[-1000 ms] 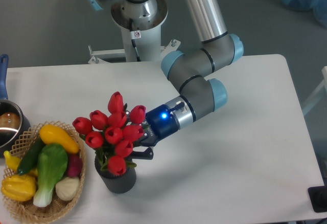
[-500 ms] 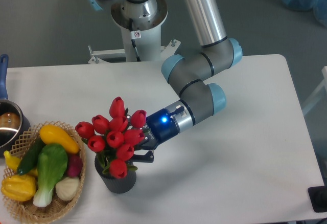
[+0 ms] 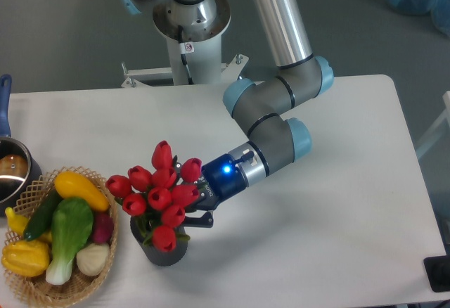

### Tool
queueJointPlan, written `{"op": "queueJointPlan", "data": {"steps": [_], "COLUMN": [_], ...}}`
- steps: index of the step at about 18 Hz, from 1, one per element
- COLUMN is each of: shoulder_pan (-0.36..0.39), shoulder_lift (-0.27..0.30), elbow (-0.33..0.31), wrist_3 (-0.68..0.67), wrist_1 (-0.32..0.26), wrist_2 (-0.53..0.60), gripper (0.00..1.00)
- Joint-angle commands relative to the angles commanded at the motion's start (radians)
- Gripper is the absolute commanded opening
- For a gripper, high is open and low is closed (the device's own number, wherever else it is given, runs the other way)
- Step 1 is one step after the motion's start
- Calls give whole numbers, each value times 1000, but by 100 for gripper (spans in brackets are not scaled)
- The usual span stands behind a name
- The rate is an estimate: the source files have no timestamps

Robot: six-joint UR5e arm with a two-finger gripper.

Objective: Insert the flowers into the vase
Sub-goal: 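Push the tulips further down into the vase, adjusting position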

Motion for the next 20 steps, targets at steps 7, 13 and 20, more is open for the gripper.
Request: {"op": "queueJointPlan", "data": {"steps": [7, 13, 20], "shoulder_pan": [3, 3, 3], "shoulder_lift": [-3, -3, -3], "elbow": [0, -6, -8], "wrist_3": [0, 2, 5], "wrist_1": [0, 0, 0], "wrist_2": [0, 3, 3], "gripper": [7, 8, 15]}}
